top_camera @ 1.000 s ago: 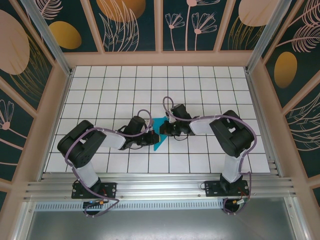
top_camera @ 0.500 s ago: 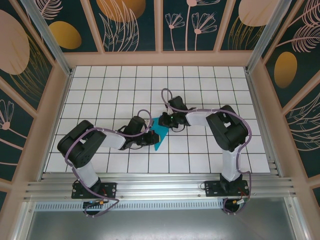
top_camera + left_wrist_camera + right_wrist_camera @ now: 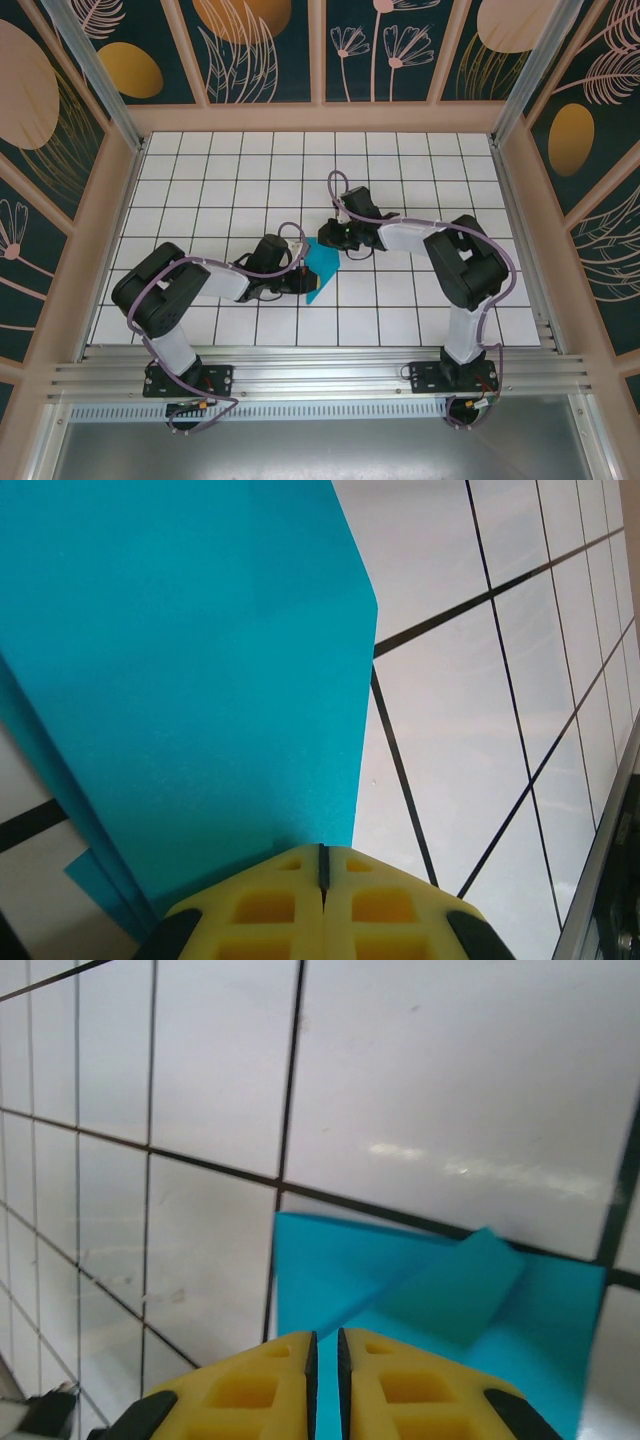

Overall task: Fold a paper plane with a square sheet of paper (pick it up from the middle)
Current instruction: Fourth fold the wing at the center of the table.

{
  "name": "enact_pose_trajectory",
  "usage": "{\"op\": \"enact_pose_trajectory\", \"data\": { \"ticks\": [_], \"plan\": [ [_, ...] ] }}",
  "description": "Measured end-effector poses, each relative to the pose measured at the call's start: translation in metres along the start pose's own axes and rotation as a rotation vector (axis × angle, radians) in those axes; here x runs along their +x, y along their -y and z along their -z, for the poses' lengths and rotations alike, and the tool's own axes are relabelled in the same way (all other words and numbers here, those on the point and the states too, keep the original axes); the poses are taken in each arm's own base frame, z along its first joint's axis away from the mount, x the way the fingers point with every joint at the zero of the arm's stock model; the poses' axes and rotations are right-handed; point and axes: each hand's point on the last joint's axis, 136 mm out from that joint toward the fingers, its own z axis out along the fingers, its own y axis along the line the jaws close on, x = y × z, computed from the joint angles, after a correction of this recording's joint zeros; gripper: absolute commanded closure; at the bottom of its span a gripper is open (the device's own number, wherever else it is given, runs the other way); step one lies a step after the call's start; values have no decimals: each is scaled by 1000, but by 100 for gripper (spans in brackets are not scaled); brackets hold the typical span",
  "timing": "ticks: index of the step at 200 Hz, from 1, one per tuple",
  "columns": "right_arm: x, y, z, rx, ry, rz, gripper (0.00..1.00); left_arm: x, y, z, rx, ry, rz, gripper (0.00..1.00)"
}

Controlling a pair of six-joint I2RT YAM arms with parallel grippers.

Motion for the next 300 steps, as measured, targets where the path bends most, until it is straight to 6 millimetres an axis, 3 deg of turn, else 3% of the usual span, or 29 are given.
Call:
{"op": "enact_pose_trajectory", "data": {
  "ticks": [39,78,118,143,212,246,268,300],
  "plan": [
    [9,1,-6,-9,-21,0,86,2,0,0,2,-16,-20,99],
    [9,27,-20,54,-17,-42,89,6,1,2,3,-28,-28,96],
    [10,26,-21,43,-8,-50,93,13,3,7,19,-44,-23,89],
    [10,26,-21,33,4,-48,92,28,5,14,41,-79,-8,85],
    [9,25,-20,22,16,-51,91,47,7,23,66,-120,28,85],
    [9,25,-20,21,16,-50,89,64,6,39,44,-148,90,84],
    [9,24,-18,21,17,-46,86,44,18,53,23,-69,81,78],
    [6,18,-6,30,23,-32,77,-23,38,64,-37,100,50,76]
  ]
}}
